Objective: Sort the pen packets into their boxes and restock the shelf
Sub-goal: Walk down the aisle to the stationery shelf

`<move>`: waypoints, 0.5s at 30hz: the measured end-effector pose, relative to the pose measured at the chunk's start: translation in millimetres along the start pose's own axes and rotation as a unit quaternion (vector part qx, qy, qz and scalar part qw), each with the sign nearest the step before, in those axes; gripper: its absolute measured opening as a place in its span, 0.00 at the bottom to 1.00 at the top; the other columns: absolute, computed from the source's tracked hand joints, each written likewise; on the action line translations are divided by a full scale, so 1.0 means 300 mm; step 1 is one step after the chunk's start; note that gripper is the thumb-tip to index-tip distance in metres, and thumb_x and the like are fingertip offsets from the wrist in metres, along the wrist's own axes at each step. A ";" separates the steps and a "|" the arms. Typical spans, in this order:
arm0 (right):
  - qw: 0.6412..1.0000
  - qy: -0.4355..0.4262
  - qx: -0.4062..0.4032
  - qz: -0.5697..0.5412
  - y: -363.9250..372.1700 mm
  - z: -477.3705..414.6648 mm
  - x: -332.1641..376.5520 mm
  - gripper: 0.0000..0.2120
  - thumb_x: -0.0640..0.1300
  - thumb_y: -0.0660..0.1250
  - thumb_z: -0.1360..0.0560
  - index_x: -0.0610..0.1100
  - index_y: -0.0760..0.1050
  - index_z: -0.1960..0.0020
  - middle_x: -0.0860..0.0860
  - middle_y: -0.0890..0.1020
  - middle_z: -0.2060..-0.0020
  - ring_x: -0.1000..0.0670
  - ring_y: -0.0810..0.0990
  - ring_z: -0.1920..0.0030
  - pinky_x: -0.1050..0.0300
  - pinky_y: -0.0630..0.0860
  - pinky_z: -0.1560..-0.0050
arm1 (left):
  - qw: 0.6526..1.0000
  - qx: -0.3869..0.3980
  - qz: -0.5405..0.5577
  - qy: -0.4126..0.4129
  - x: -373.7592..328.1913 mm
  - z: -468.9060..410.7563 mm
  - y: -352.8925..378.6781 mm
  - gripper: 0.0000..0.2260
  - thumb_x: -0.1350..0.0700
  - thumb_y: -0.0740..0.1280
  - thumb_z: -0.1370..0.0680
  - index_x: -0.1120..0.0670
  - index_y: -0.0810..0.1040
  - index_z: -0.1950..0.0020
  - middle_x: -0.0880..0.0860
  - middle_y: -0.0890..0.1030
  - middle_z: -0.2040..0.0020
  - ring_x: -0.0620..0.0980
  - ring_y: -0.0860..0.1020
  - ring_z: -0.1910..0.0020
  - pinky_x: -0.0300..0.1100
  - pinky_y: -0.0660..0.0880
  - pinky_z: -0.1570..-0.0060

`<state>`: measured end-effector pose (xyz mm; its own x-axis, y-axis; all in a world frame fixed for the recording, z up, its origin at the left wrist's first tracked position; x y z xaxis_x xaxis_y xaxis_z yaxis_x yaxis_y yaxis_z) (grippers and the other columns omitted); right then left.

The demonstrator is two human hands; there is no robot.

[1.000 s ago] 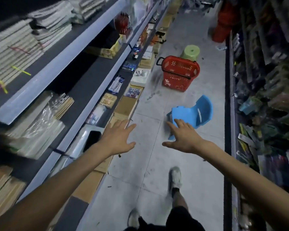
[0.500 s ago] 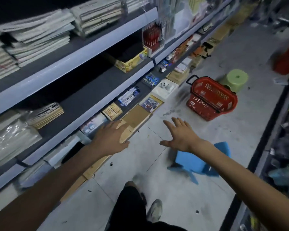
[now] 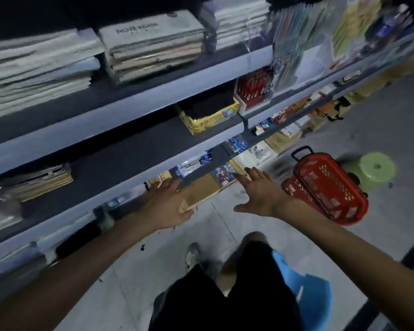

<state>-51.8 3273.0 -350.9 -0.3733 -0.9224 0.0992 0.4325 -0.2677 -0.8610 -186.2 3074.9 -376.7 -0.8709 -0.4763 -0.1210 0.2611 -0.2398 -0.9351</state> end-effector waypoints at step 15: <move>0.947 -0.306 -0.029 0.089 0.095 -0.567 -0.300 0.44 0.64 0.75 0.30 0.46 0.66 0.21 0.37 0.70 0.25 0.32 0.70 0.26 0.35 0.69 0.26 | 0.966 -0.108 0.081 -0.220 -0.084 -0.349 0.188 0.31 0.33 0.58 0.26 0.45 0.72 0.26 0.50 0.80 0.32 0.56 0.81 0.37 0.51 0.78 0.41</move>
<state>-145.4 3395.6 -469.3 0.2550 -0.9449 0.2052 0.3910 -0.0933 -0.9157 -193.0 3162.1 -461.4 -0.5524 -0.8177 -0.1617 0.2445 0.0265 -0.9693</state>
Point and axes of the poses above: each hand's wrist, its own z-axis away from the middle knuckle, its own y-axis out of the palm, x = y × z, the point moved 7 cm from there along -z, towards the middle knuckle
